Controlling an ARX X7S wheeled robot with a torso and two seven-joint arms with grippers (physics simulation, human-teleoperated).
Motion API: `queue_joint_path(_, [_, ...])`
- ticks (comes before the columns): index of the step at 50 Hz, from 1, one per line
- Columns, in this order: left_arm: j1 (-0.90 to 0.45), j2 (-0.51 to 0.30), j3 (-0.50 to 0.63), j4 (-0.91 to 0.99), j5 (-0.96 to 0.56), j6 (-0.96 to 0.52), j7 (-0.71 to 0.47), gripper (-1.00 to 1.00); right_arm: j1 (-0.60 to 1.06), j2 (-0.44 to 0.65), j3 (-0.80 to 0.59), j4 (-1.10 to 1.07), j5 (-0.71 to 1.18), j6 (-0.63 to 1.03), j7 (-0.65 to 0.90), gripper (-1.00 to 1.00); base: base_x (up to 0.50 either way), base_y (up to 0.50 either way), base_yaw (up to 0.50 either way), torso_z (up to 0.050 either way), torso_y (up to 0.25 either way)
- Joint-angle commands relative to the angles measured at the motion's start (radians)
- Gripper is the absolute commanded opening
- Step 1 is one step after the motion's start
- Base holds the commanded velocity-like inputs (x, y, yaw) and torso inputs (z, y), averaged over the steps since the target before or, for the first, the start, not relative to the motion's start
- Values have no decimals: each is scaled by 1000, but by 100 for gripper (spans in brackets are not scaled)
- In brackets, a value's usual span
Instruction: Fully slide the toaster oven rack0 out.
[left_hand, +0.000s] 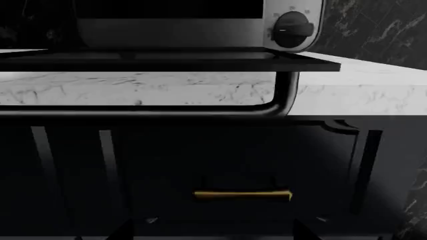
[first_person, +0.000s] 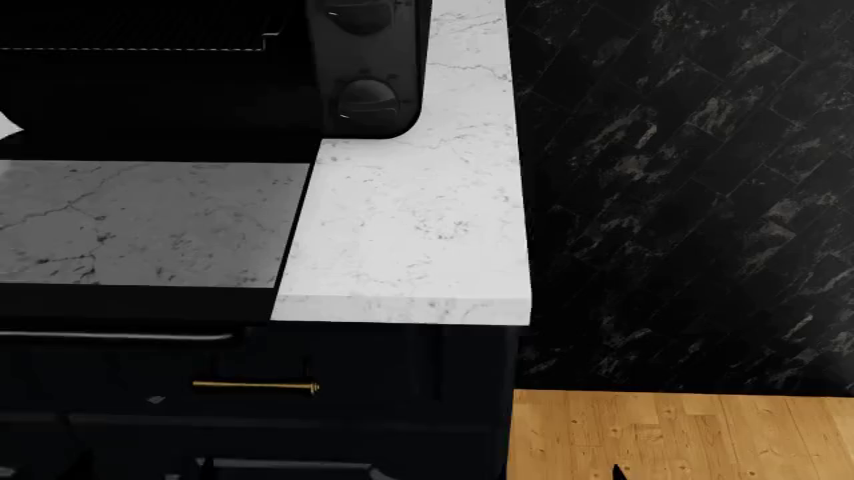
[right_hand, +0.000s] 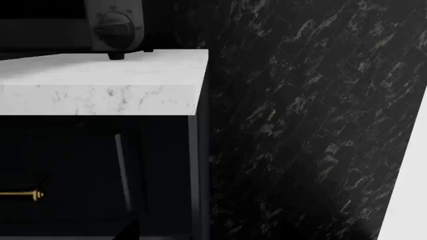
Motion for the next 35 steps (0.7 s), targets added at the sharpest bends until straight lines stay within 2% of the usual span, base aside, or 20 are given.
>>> queue_joint_path(1, [0,-13,15,1,-13,-1,-15,100,0,11,-14,1,11,-1,14,100,0,0,0,0,0])
queue_joint_path(2, [-4,-17,16,-3,-27,-2,-22,100,13,13,-22,2,-17,46,59,100,0,0,0,0,0])
queue_joint_path(7, [16,-33,39,53,-58,-38,-35,100,3,29,-49,-90,47,222,48,100,0,0,0,0,0])
queue_joint_path(8, [44,-51,29,203,-85,-188,-73,100,103,86,-93,-240,18,372,23,100,0,0,0,0,0])
queue_joint_path(10, [39,-57,27,503,-102,-486,-81,100,133,97,-105,-540,13,672,23,100,0,0,0,0,0])
queue_joint_path(11, [36,-62,37,653,-95,-512,-89,100,147,100,-108,-601,14,763,21,100,0,0,0,0,0])
queue_joint_path(12, [-57,-72,50,803,-88,-662,-107,100,256,126,-130,-721,-5,913,13,100,0,0,0,0,0])
queue_joint_path(13, [-64,-73,50,833,-91,-692,-111,100,261,127,-132,-728,-5,962,14,100,0,0,0,0,0])
queue_joint_path(19, [-105,-78,57,868,-106,-755,-122,100,296,132,-127,-760,3,1021,12,100,0,0,0,0,0])
queue_joint_path(25, [-197,-83,49,952,-134,-888,-137,100,374,140,-140,-808,6,1127,5,100,0,0,0,0,0])
queue_joint_path(35, [-435,-77,-22,1041,-233,-1177,-140,100,520,161,-143,-819,20,1249,-17,100,0,0,0,0,0])
